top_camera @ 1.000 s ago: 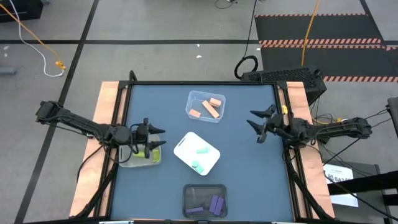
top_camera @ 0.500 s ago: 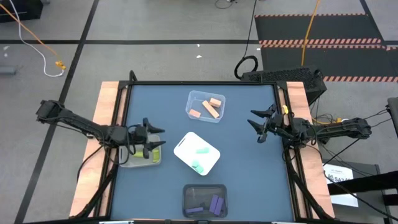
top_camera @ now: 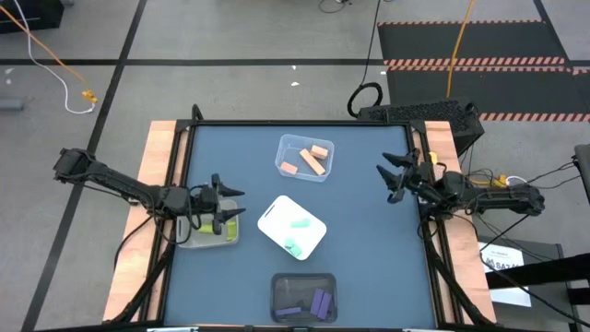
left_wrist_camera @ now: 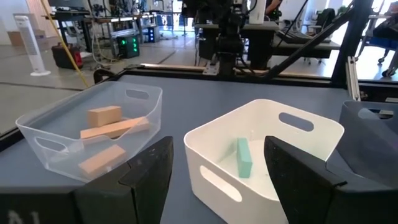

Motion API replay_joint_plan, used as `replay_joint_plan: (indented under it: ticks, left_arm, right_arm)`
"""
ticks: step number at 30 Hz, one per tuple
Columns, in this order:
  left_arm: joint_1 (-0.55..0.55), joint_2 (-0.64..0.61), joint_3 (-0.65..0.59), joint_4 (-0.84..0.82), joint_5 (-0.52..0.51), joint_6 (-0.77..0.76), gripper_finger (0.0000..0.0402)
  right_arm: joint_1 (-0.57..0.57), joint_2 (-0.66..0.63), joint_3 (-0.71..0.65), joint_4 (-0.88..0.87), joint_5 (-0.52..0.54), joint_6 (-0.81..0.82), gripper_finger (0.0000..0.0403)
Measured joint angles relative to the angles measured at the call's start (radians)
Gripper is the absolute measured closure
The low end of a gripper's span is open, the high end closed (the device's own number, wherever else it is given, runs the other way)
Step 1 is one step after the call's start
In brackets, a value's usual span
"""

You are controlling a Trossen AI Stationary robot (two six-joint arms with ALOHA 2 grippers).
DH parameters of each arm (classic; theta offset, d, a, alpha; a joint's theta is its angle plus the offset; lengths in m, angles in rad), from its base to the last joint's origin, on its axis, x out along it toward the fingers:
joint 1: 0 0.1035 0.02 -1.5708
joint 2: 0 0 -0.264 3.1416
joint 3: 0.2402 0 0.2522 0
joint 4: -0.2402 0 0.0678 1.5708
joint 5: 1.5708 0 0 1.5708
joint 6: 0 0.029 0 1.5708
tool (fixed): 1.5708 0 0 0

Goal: Sort & place blocks by color
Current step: Return to Home Position

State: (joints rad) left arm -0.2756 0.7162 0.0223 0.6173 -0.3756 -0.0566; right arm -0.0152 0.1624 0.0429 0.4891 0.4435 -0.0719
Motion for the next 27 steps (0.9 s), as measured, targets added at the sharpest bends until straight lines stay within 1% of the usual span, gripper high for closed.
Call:
replay_joint_plan:
  ticks: [6,11,14,20,27]
  left_arm:
    - [0.0,0.0,0.0,0.0,0.0,0.0,0.0151]
    - [0.0,0.0,0.0,0.0,0.0,0.0,0.0151]
    - [0.0,-0.019,0.0,-0.001,0.0,0.0,0.0151]
    - [0.017,-0.107,0.0,0.003,-0.001,0.0,0.0151]
    - [0.095,-0.238,0.0,0.0,-0.001,0.0,0.0151]
  right_arm:
    - [-0.081,-0.095,0.0,0.0,0.0,0.0,0.019]
    - [-0.178,-0.157,0.0,0.0,0.0,0.0,0.019]
    - [-0.241,-0.161,0.0,0.024,0.001,0.0,0.019]
    - [-0.358,-0.161,0.0,0.023,0.001,0.0,0.019]
    - [-0.502,-0.161,0.0,0.023,0.001,0.0,0.019]
